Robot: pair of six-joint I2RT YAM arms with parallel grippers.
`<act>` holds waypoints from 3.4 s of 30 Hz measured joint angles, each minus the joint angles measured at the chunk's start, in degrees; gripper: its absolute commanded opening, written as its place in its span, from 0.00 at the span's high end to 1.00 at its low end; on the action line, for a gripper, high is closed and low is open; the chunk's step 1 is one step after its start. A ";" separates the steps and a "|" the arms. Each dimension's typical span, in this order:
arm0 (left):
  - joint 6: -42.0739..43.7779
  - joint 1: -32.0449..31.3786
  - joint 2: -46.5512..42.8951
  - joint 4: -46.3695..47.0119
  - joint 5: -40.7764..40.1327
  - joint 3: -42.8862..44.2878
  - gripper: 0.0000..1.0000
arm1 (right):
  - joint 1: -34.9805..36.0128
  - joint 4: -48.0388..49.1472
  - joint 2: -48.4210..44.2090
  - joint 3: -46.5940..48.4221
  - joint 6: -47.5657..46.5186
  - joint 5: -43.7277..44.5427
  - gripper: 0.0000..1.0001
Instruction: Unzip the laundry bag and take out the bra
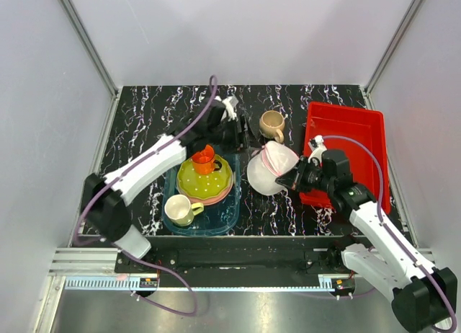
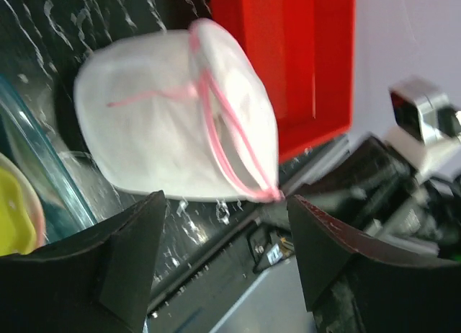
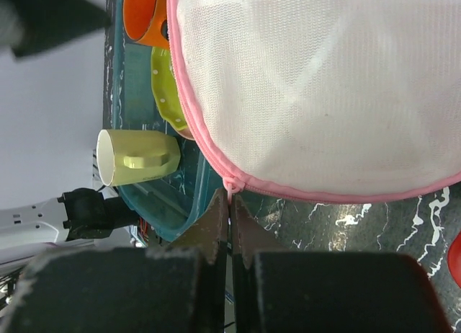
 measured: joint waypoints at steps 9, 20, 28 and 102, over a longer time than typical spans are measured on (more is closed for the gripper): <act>-11.15 -10.71 -6.56 9.05 -2.34 -9.16 0.26 | 0.02 2.80 2.89 -0.81 0.85 -0.20 1.00; -16.24 -10.71 0.07 11.72 -4.07 -9.57 0.31 | 0.02 2.21 2.34 -0.98 0.74 -0.11 1.00; -16.98 -10.62 3.48 11.56 -4.76 -8.24 1.00 | 0.02 0.72 0.55 -0.98 0.31 0.66 1.00; -21.97 -10.97 0.31 11.56 -8.07 -16.68 0.49 | 0.13 0.33 1.16 -1.11 1.40 0.24 1.00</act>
